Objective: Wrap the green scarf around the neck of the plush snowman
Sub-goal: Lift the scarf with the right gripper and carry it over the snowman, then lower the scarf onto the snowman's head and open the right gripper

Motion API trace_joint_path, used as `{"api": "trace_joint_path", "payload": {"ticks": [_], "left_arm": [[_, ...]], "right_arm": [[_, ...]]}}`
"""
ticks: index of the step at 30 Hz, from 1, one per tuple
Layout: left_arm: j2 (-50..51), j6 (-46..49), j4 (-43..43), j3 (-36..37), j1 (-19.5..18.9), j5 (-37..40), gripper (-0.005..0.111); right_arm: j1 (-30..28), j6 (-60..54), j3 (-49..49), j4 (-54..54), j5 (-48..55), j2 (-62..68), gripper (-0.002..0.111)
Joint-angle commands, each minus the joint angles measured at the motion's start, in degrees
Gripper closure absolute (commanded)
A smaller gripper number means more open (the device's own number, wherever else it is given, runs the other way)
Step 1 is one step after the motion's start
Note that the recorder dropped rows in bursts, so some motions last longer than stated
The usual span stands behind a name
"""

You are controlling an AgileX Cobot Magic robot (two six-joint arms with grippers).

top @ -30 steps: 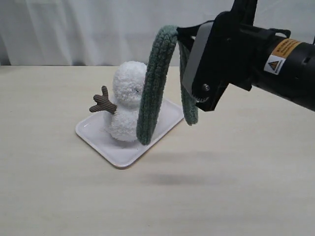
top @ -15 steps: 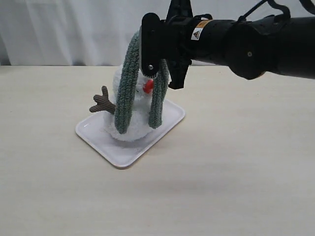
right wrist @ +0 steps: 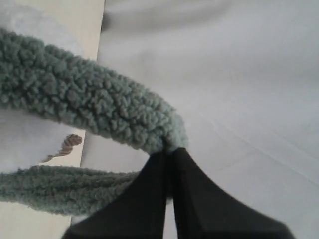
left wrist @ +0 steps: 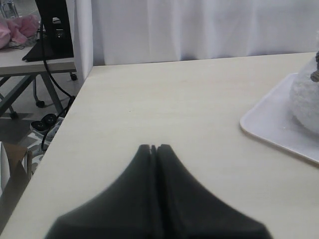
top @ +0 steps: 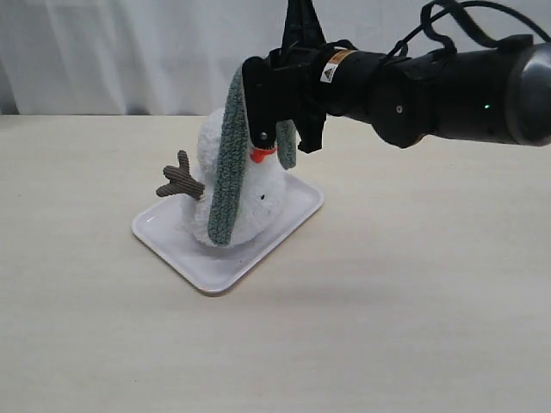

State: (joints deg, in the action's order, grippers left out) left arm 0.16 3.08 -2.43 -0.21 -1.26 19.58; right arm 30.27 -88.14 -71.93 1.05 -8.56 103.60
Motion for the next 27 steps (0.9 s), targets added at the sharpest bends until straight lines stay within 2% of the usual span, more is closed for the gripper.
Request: {"api": "trace_joint_path", "payload": {"ticks": [1,13,20,23,27], "left_arm": [[-0.2,-0.1,0.0,0.2,-0.1,-0.6,0.107],[-0.2,-0.1,0.0,0.2,-0.1,-0.6,0.107],[-0.2,-0.1,0.0,0.2,-0.1,-0.6,0.107],[-0.2,-0.1,0.0,0.2,-0.1,-0.6,0.107],[-0.2,-0.1,0.0,0.2,-0.1,-0.6,0.107]], "right_arm": [[-0.1,-1.0,-0.1,-1.1,-6.4,2.1,0.104],[3.4,-0.4,-0.1,0.2,-6.4,6.1,0.104],[3.7,4.2,-0.1,0.2,-6.7,6.5,0.104],[3.8,6.4,-0.1,0.2,-6.8,6.5,0.097],[3.8,10.3,-0.1,0.2,-6.7,6.5,0.08]]}}
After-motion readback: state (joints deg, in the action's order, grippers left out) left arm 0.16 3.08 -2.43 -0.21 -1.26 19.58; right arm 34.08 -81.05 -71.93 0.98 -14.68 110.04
